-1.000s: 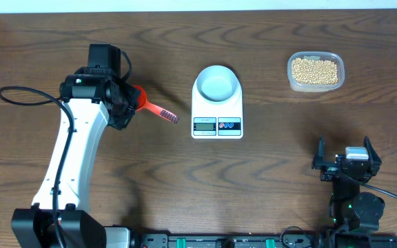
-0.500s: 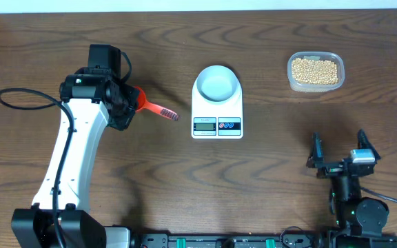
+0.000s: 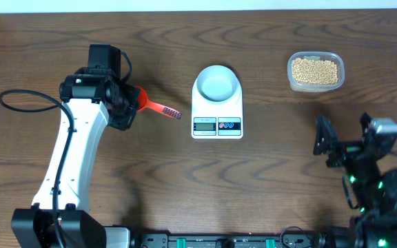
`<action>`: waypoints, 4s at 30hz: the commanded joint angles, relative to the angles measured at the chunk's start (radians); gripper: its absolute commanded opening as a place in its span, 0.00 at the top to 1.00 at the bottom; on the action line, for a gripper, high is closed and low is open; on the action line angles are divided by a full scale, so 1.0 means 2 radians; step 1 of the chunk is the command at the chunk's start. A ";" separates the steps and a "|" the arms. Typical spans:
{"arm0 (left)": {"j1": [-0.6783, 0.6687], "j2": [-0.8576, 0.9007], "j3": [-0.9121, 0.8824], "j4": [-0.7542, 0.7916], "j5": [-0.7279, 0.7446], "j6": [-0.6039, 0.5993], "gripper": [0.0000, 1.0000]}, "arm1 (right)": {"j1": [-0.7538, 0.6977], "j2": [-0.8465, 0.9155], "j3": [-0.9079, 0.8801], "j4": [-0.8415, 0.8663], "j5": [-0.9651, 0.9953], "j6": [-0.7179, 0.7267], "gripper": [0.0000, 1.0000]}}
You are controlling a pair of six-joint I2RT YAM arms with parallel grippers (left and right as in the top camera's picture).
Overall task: Scoop item into bowl and weigh 50g on scale
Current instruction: 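Move the right gripper toward the scoop handle above the scale, then close the right gripper on the red scoop handle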
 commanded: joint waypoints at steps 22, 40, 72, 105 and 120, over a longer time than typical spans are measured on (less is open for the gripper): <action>0.000 -0.006 -0.004 -0.001 0.126 -0.125 0.93 | 0.042 0.409 0.136 0.212 -0.371 0.365 0.01; -0.070 -0.006 -0.004 0.009 0.126 -0.168 0.93 | 0.243 0.454 0.136 0.214 -0.193 0.380 0.01; -0.167 -0.006 -0.004 0.070 0.124 -0.188 0.93 | 0.253 0.454 0.136 0.210 -0.230 0.381 0.29; -0.186 -0.006 -0.004 0.070 0.124 -0.315 0.92 | 0.275 0.454 0.136 0.232 -0.167 0.377 0.43; -0.186 -0.006 -0.004 0.070 0.124 -0.319 0.92 | 0.275 0.454 0.136 0.232 -0.163 0.377 0.69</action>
